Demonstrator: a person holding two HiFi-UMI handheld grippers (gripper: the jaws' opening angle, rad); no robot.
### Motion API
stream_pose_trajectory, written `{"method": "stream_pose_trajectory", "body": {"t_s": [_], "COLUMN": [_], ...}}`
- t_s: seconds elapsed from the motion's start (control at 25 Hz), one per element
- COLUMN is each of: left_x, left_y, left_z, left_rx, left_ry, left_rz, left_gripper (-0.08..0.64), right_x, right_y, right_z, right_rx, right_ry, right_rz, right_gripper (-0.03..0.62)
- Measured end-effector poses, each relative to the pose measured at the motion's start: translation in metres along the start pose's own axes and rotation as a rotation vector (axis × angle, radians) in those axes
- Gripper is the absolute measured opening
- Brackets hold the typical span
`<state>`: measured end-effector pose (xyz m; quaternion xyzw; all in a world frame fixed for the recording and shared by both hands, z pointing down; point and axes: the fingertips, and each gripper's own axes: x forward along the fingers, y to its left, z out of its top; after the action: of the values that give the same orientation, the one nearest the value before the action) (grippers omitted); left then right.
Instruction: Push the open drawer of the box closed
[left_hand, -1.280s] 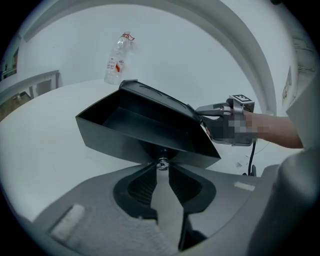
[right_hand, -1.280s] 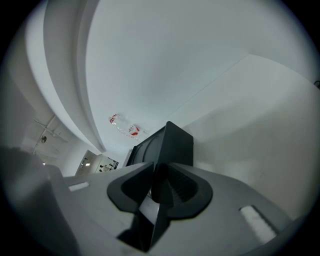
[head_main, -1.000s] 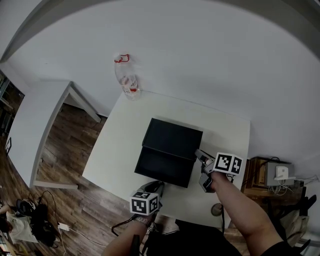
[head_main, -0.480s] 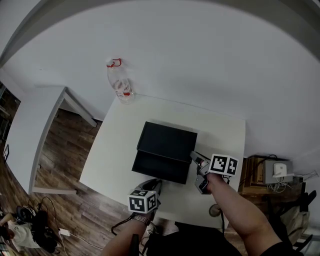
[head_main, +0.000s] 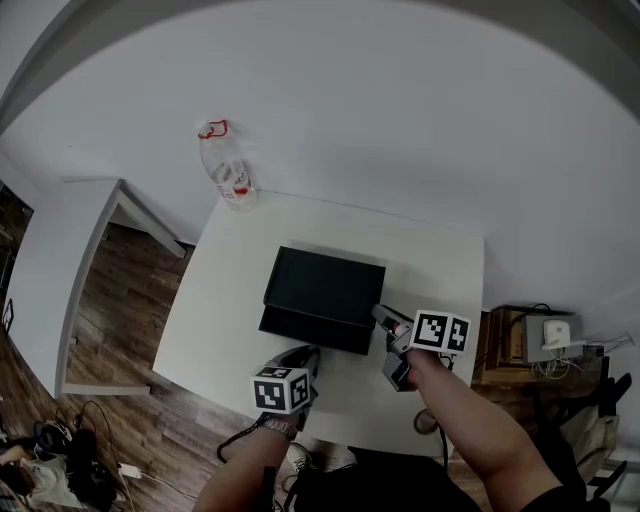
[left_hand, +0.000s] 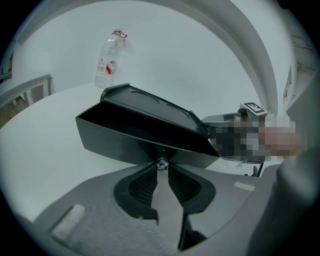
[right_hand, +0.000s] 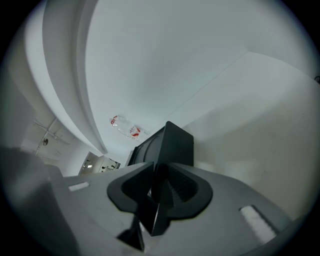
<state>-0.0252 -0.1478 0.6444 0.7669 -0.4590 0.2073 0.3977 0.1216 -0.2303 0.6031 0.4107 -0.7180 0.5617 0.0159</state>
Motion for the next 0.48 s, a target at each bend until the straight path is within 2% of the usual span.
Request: {"method": "stream_pose_trajectory", "body": {"t_s": [0.48], "left_x": [0.02], "left_y": [0.003], "left_z": [0.023], "left_rx": [0.007], "left_ry": [0.006], "left_rz": [0.001], "left_gripper": [0.072], "right_x": [0.0], "right_y": [0.001], "right_z": [-0.002], "right_rx": [0.009], "right_ry": [0.001], "right_rz": [0.014], "right_gripper": [0.095]}}
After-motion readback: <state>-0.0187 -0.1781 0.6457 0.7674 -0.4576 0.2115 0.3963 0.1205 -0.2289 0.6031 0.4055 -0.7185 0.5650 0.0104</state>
